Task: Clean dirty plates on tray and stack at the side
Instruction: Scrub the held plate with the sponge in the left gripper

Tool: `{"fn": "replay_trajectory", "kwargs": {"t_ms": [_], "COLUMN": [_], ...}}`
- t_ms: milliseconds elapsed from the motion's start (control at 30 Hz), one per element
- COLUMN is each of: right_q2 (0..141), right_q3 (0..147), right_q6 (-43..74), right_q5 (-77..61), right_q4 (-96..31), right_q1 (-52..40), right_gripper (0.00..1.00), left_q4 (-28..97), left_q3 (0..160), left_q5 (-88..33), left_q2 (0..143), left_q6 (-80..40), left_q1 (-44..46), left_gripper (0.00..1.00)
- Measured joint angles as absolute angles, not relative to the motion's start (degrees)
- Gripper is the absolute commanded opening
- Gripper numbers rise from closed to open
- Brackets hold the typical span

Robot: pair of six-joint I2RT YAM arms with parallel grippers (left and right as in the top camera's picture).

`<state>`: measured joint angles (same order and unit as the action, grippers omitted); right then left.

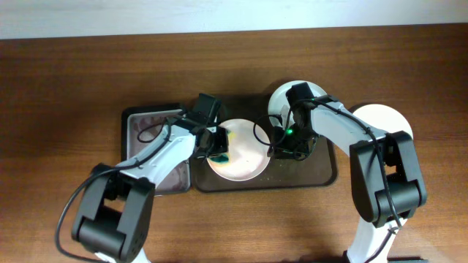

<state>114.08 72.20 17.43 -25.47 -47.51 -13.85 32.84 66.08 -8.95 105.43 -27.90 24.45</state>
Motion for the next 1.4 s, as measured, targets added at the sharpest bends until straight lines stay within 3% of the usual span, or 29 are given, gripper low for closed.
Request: {"fn": "replay_trajectory", "kwargs": {"t_ms": [167,567,800,1033,1400], "right_q2": [114.0,114.0,114.0,114.0,114.0], "right_q3": [72.2,72.2,72.2,72.2,72.2], "right_q6": [17.6,17.6,17.8,17.8,17.8], "right_q5": [-24.9,-24.9,-24.9,-24.9,-24.7], "right_q4": [-47.5,-47.5,-47.5,-47.5,-47.9], "right_q1": [-13.8,-13.8,-13.8,-13.8,-13.8], "right_gripper": [0.31,0.31,0.31,0.31,0.31], "left_q4": [27.2,24.4,27.2,33.2,38.9], "left_q3": [66.1,66.1,66.8,67.4,71.0], "left_q5": [-17.7,-16.9,-7.5,9.6,14.0], "left_q2": [102.7,108.4,109.5,107.7,102.1], "left_q6": [-27.9,-34.9,-33.2,-27.6,-22.0], "left_q1": [24.3,32.4,33.2,33.3,31.1], "left_gripper": [0.00,0.00,0.00,0.00,0.00]}}
